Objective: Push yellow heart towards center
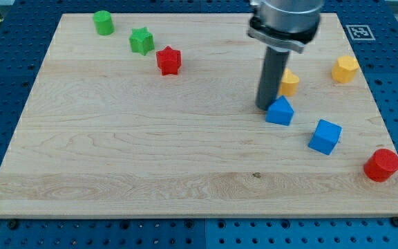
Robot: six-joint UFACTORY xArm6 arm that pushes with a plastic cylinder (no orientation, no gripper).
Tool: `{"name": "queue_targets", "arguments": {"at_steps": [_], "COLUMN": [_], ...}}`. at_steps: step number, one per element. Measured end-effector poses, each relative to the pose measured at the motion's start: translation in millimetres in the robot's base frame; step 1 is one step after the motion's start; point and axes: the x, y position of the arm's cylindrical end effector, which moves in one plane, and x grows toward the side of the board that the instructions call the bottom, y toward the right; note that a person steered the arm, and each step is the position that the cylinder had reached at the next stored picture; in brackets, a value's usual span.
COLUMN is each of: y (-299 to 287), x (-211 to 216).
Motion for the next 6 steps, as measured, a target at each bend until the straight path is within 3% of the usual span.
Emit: {"name": "queue_targets", "arguments": {"at_steps": [3,4,5,6], "y": [-19.9,-52.1,-43.8,17.0], "x": [-2.7,-50.8,-87.1,-91.8]}}
